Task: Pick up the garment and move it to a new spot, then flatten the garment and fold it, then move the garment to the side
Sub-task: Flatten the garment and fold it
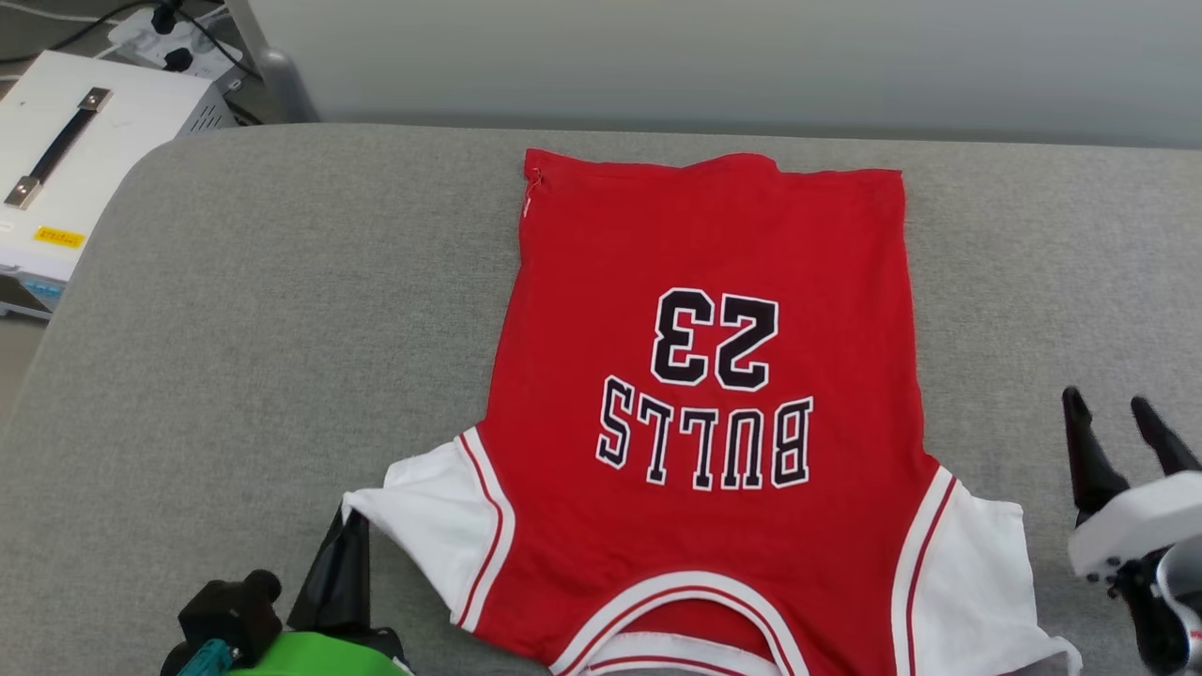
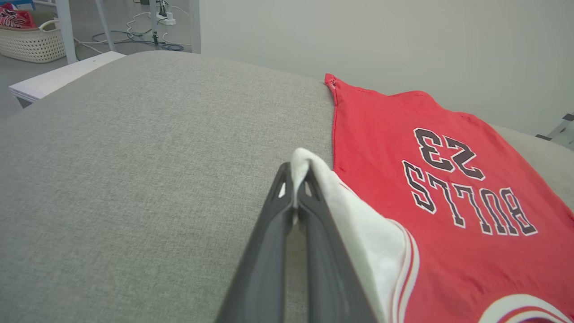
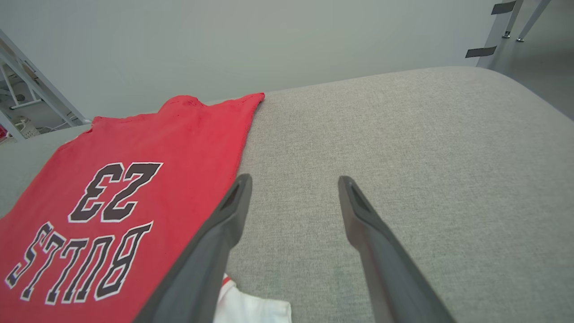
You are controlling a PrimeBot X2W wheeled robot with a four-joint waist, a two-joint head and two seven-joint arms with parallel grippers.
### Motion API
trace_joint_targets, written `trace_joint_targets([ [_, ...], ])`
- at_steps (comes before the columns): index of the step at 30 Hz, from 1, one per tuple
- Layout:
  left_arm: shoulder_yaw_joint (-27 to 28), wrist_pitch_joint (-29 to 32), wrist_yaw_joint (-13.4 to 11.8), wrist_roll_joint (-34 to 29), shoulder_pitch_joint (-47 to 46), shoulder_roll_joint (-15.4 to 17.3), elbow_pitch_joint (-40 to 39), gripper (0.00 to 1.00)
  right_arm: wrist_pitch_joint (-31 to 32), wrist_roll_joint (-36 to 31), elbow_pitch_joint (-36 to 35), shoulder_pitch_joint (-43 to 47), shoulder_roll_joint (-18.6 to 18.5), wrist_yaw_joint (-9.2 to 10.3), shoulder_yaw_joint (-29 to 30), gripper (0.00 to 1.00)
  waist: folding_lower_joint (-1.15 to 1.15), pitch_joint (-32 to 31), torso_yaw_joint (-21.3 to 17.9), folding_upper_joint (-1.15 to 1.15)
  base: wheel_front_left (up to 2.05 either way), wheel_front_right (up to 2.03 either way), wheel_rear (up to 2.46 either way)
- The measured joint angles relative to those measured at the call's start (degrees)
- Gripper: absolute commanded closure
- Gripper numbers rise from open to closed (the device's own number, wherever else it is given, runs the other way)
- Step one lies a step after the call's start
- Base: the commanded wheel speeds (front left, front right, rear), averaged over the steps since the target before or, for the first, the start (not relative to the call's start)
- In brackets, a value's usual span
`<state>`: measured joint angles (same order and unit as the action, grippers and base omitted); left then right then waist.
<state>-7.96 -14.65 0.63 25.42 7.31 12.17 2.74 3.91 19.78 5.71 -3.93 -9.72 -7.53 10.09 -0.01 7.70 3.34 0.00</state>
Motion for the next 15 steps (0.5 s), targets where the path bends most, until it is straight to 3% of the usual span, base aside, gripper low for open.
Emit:
trace_joint_targets([
  [7, -2.5, 0.0, 2.6, -1.9, -6.7, -2.5, 0.4, 1.00, 5.5, 1.4, 9.7, -16.5, -7.0, 0.00, -0.7, 0.00, 0.00, 3.8, 3.0, 0.00, 0.00, 0.00, 0.00],
  [15, -4.1, 0.0, 5.3, -3.4, -12.8, -6.3, 0.2, 1.00, 16.9, 3.7, 22.5, -35.9, -14.2, 0.00, -6.6, 0.00, 0.00, 9.8, 7.4, 0.00, 0.00, 0.00, 0.00],
])
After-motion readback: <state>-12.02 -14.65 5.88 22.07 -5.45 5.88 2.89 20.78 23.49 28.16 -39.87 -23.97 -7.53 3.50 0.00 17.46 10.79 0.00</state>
